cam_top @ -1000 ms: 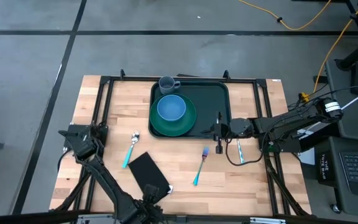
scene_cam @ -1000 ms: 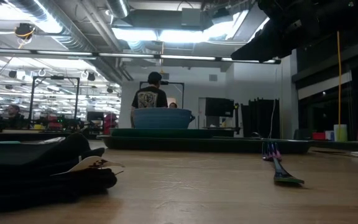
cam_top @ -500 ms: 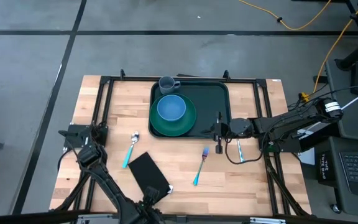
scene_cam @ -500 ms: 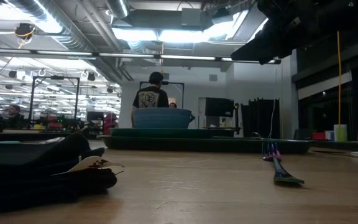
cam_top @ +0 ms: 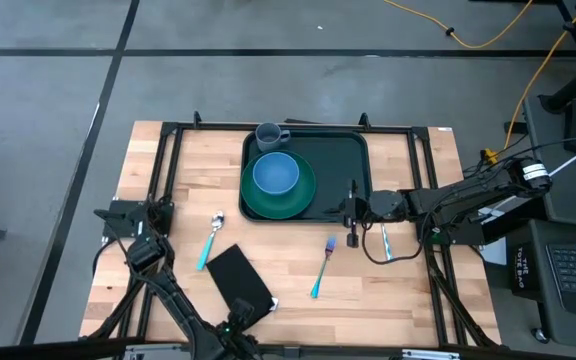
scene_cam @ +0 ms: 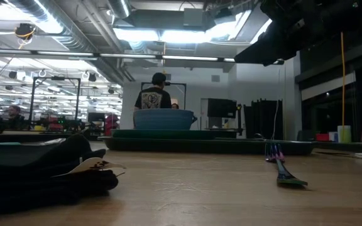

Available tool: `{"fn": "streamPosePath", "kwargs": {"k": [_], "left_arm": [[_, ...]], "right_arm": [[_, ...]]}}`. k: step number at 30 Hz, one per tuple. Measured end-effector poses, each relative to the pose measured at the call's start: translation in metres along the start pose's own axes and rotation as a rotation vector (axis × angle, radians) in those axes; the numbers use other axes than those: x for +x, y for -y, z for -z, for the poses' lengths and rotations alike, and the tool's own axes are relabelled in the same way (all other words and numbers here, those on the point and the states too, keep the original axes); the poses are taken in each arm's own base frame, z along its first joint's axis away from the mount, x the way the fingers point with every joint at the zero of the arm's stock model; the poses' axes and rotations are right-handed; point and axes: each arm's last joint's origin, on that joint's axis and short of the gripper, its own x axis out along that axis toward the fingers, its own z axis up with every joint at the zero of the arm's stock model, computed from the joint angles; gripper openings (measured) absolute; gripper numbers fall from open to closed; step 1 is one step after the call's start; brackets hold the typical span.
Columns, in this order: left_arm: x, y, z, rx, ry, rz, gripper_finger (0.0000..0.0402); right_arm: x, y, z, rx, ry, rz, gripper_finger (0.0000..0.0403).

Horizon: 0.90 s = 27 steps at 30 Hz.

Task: Set up tray
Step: Put the black napkin to the right of the green plate on the dark green tray

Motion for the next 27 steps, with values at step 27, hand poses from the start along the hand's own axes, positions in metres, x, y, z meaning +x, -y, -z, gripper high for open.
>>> {"fn": "streamPosePath", "kwargs": {"k": [27], "left_arm": [[0.020, -0.005, -0.007, -0.016, -0.025, 0.008, 0.0180]], "right_arm": [[0.000, 0.000, 0.000, -0.001, -0.003, 0.000, 0.0030]]}}
